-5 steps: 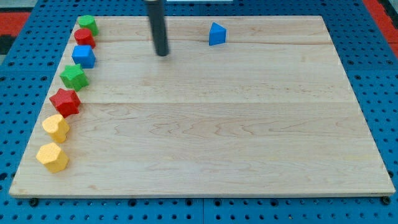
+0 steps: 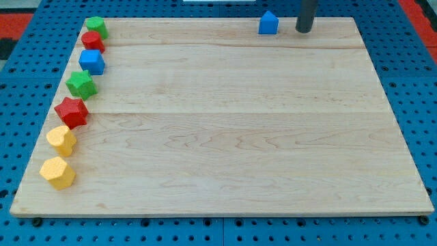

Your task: Move the blue triangle to the top center

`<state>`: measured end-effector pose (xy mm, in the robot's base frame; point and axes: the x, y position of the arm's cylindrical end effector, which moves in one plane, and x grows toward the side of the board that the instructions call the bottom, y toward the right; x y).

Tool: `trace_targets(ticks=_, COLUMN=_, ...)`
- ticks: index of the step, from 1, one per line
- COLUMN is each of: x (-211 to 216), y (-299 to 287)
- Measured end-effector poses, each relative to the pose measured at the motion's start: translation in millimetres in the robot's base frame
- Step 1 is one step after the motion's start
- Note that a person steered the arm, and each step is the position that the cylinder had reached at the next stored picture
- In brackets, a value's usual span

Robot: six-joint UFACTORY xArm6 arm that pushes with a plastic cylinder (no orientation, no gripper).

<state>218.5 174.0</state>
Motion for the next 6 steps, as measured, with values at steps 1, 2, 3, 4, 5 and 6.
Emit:
trace_targets(ticks=1, x=0, y=-41)
trace_targets(ticks=2, x=-3, y=-56)
trace_targets(ticks=3, x=-6, y=-60)
trace_targets(ticks=4, x=-6, y=-108)
trace_targets(ticks=5, x=-5, y=-165)
trace_targets(ticks=6, x=-9, y=-192)
